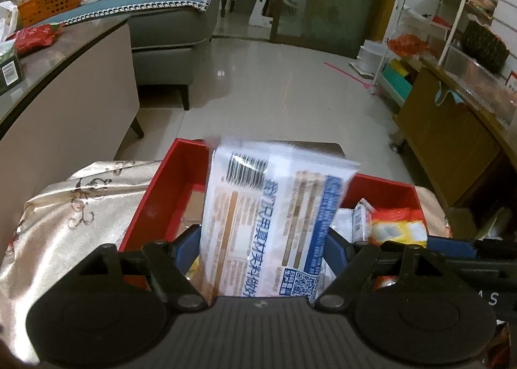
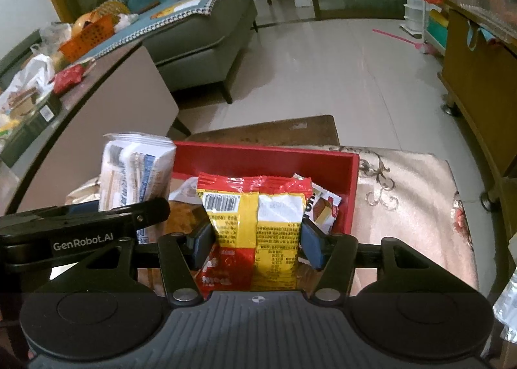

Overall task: Organize snacks
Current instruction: 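Open both grippers to drop the bread pack and chip bag into the red box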

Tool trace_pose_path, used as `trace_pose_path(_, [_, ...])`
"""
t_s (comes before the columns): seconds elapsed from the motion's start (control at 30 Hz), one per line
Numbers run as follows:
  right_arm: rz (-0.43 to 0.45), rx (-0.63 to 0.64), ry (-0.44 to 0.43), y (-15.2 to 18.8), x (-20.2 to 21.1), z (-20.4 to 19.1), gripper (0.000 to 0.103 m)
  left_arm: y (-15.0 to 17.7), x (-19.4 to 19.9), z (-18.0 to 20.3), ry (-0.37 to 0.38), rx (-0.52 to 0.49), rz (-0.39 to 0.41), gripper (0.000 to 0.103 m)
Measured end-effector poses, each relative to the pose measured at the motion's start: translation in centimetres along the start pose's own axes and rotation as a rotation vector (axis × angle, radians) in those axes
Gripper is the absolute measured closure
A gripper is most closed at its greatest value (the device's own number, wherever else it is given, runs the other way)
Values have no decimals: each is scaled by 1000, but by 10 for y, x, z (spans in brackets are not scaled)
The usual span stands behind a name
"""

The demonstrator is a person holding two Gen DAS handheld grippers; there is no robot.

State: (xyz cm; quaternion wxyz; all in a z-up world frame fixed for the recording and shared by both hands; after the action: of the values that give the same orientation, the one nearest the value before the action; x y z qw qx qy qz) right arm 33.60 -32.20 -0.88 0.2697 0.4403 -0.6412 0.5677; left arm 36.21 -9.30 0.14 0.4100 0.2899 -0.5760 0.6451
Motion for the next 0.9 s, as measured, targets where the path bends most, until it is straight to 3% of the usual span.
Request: trace_pose_path(0.9, [3, 36, 16, 8, 11, -11, 25, 10, 21, -6, -9, -22, 25, 31])
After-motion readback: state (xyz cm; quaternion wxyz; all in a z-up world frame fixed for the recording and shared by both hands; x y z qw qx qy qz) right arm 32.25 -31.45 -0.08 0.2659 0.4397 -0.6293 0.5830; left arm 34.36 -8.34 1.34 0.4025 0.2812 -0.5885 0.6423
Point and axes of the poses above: each gripper's, at about its wrist camera, not at the fingertips, and x roughly against the way its jaws point, z to its right, y to its underside, the point moved 5 cm from there along -x, roughly the way its jaws point, and after that the axes turned 11 degrees about -z, right-handed, at the moved point
